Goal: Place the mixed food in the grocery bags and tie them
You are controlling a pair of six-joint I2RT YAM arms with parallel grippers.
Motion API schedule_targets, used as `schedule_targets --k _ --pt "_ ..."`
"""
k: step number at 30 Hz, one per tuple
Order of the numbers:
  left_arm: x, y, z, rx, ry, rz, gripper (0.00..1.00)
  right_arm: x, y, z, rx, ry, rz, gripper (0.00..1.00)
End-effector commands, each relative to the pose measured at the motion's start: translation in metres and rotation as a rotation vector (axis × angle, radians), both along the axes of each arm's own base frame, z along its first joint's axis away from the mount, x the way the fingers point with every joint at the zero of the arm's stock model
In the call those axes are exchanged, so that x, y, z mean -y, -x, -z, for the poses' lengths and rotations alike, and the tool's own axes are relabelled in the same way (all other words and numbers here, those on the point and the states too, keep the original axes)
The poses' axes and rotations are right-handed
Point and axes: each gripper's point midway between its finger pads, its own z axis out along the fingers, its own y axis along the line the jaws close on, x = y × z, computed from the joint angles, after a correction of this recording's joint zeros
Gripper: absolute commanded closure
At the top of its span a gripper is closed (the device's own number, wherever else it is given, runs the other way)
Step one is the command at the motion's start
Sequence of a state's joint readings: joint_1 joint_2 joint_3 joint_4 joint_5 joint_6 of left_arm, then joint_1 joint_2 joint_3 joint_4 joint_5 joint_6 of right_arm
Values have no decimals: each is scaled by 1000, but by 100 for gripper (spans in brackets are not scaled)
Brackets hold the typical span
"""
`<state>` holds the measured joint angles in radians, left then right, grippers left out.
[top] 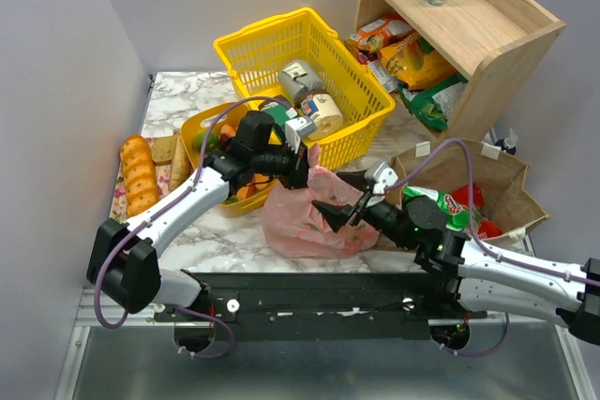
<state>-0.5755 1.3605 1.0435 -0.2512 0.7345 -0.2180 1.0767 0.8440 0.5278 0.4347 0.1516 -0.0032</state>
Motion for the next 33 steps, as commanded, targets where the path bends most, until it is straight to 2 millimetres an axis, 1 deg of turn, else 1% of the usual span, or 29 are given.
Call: schedule_targets --k 1,2,4,5,8,11,13,14,15,16,18,20,21,23,24,25,26,27,28,29,30,31,32,33 --pt "1 5 -15 13 51 23 100 5 -22 -8 49 -9 208 8" --pt "1 5 -15 12 51 24 100 1 -22 -9 55 3 211 8" --pt "1 6 -15 11 51 23 100 -4 -25 0 52 42 232 8" --pt "1 5 -14 8 52 23 100 -5 -26 5 47 58 236 8" --pt "2 7 -17 11 63 32 100 -7 -28 10 33 63 249 7" --pt "1 8 -17 12 63 36 100 -6 -31 16 22 76 271 7" --pt "1 10 -18 14 65 43 100 -1 -35 20 14 81 304 10" --pt "1 10 -18 25 61 46 100 2 -35 21 15 86 312 12" --pt "0 10 -20 34 58 47 100 4 -35 18 29 85 314 23" --pt "-2 9 -18 37 45 39 100 8 -35 21 32 93 324 33" --pt "-4 8 -20 59 43 41 100 14 -33 20 47 93 324 53" --pt "-6 12 -20 51 51 59 100 17 -32 24 54 105 324 60" --pt "-7 14 -21 64 55 77 100 19 -32 24 59 111 327 72" --pt "-8 22 -22 56 63 112 100 21 -30 26 64 113 316 82" --pt "-9 26 -21 67 66 132 100 21 -29 26 68 113 310 95" --pt "-9 29 -22 76 69 148 100 19 -28 23 75 107 287 99" --pt "-10 34 -21 65 69 169 100 18 -26 25 81 116 265 99" --pt "-11 39 -24 69 81 194 100 15 -25 21 87 122 246 99" --pt "-11 41 -25 75 84 206 100 12 -24 21 89 139 212 99" --pt "-12 43 -25 72 79 212 100 13 -23 26 79 168 203 99" --pt "-12 42 -27 78 76 216 100 12 -23 21 79 166 193 99" --pt "-12 41 -25 80 66 217 100 10 -24 22 71 177 168 99" --pt "-14 43 -22 60 48 219 95 12 -24 30 45 221 159 99" --pt "-13 41 -21 53 40 224 93 12 -25 30 34 228 153 99"
